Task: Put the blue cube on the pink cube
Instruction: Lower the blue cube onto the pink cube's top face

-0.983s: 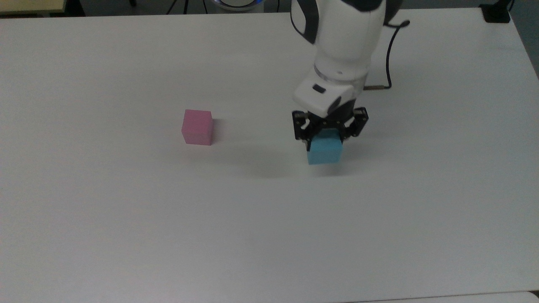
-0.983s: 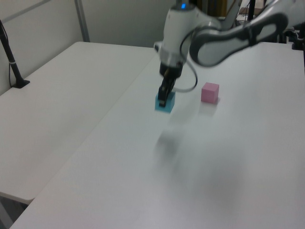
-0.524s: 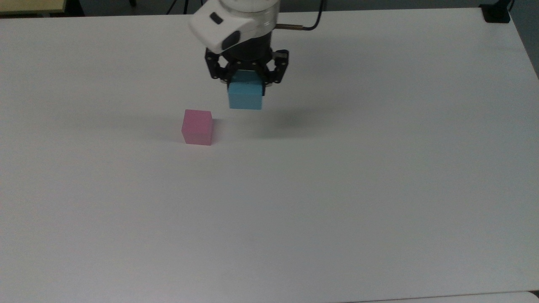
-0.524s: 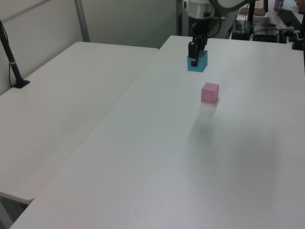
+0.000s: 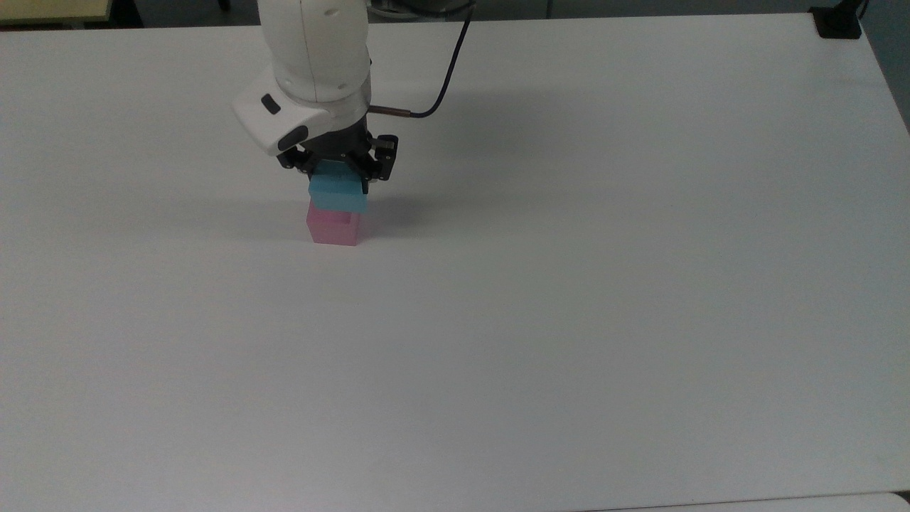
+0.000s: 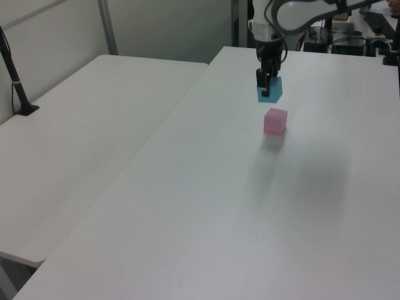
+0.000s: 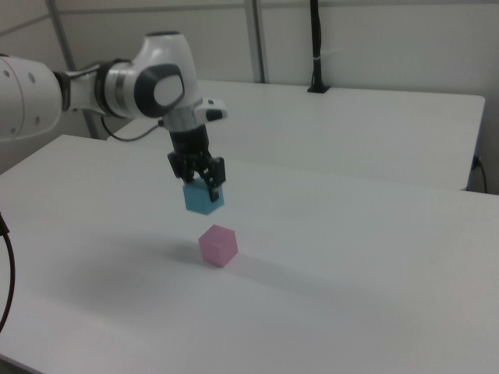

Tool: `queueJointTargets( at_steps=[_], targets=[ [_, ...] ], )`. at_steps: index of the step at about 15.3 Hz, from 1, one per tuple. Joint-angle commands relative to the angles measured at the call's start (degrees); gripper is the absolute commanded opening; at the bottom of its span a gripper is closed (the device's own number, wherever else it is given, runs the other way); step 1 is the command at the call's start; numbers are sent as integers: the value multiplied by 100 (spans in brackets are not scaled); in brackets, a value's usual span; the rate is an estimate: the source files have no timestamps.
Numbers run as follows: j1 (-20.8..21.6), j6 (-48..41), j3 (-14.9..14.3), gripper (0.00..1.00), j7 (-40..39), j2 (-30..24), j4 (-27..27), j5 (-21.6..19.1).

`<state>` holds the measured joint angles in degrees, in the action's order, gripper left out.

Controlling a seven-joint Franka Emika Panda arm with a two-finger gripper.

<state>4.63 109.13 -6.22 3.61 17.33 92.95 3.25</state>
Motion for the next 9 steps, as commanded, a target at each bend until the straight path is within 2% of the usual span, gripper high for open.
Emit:
queueJointTargets(
  at_steps=[1, 5, 9],
  targets=[
    [12, 521, -116, 12, -186, -116, 566, 141],
    [21, 757, -318, 12, -633, -98, 785, 123],
    [21, 1014, -380, 14, -695, -107, 944, 123]
  ],
)
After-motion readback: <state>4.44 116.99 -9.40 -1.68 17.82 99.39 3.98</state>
